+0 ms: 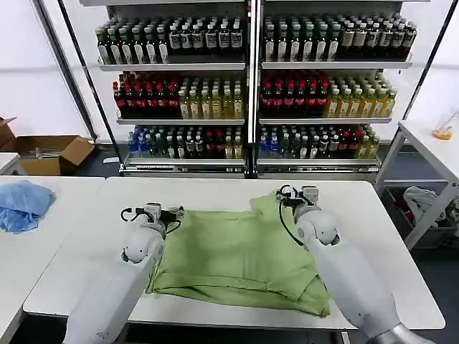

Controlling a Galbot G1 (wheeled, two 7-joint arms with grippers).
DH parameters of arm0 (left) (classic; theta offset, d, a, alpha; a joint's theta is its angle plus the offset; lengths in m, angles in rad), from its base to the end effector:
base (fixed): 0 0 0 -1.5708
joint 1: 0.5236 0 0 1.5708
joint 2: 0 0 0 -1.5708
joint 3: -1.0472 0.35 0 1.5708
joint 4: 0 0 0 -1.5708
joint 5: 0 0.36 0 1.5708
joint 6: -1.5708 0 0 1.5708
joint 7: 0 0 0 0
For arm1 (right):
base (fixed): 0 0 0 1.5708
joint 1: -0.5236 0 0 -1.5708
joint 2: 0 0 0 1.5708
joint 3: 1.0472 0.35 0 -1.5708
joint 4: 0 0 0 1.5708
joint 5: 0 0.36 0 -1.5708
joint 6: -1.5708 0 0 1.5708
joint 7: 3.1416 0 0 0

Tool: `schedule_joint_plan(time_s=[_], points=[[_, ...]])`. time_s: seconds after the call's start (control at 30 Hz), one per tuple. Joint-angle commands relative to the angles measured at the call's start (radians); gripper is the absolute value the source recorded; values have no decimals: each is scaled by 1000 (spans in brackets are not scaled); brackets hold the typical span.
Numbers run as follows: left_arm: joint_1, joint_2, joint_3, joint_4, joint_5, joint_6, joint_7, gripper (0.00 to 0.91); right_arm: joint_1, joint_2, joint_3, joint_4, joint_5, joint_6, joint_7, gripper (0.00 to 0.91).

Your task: Fold and organize the clothes.

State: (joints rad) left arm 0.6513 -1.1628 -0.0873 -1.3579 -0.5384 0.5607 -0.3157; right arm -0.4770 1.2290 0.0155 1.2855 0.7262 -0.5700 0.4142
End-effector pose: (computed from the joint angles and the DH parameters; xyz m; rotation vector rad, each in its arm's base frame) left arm 0.4678 0.0326 -0.2923 0.0128 -2.6051 -0.1966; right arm 0.5140 0.0071 -0.2424 0.0056 -2.6375 0.0125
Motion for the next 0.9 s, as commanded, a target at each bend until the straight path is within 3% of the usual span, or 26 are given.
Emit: schedule_joint_plan(time_s=[0.03,0.2,0.23,0.27,0.3,0.33,0.4,0.9], points=[[-65,-5,28,106,-20,16,9,907,79,38,-27,-166,4,-3,-6,907],[-70,-6,27,126,-37,16,21,907,83,55,-29,-199,2,-7,-21,907],[-71,-6,27,130,-37,16,23,363,83,57,-31,-205,2,-8,-24,776],[-71,-7,27,132,-38,16,25,81,84,60,-33,-212,3,-8,-28,443],[-71,-7,27,133,-39,16,26,40,84,62,-34,-223,5,-8,-32,282],[-70,-7,27,133,-40,16,28,20,84,64,-35,-228,7,-7,-32,71],[-66,-7,28,129,-40,16,35,20,81,67,-37,-228,16,-8,-33,0],[-36,0,26,119,-53,15,81,20,63,62,-30,-233,56,-8,-59,0]])
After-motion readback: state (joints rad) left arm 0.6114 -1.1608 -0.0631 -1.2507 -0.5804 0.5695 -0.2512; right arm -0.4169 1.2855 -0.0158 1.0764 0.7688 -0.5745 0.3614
